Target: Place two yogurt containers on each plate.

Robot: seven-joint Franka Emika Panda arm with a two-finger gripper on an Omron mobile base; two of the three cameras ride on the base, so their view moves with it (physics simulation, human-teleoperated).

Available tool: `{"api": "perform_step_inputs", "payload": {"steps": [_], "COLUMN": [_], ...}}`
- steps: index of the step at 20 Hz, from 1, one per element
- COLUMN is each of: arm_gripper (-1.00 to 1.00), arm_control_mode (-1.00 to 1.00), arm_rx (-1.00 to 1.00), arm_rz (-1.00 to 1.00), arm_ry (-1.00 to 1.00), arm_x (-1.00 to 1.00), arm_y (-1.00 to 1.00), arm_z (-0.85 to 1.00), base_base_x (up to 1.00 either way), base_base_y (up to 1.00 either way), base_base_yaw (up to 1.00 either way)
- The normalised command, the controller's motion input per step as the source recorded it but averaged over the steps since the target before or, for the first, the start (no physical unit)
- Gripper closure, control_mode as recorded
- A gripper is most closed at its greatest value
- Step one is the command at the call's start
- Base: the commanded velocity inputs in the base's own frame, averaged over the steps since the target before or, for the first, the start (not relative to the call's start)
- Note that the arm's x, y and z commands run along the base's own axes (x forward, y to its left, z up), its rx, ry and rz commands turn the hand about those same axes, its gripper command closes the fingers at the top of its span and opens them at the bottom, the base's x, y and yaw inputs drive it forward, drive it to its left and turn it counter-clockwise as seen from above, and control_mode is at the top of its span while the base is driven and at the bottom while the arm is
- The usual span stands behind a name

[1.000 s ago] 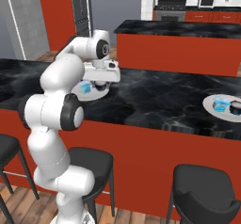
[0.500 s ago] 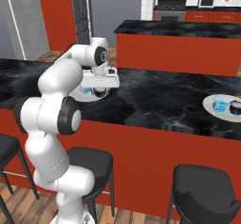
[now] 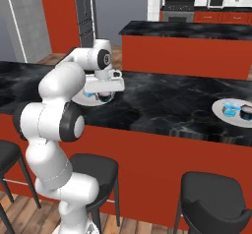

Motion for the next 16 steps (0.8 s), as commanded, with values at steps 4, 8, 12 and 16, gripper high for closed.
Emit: {"api": "perform_step_inputs", "payload": {"steps": [4, 8, 12, 16], "arm_gripper": [-1.00, -1.00, -1.00, -1.00], "arm_control_mode": [-1.00, -1.00, -1.00, -1.00], "arm_rx": [0.00, 0.00, 0.00, 0.00], "arm_rz": [0.05, 0.06, 0.05, 0.07], "arm_ry": [-0.04, -0.09, -0.08, -0.02], "arm_x": [0.00, 0.00, 0.00, 0.00], "arm_y": [0.01, 0.00, 0.00, 0.00], "arm_z": [0.18, 0.28, 0.25, 0.07], "base_base_x": [0.00, 0.00, 0.00, 0.00], "base_base_y": [0.00, 0.00, 0.00, 0.00], "base_base_yaw": [0.00, 0.00, 0.00, 0.00]}}
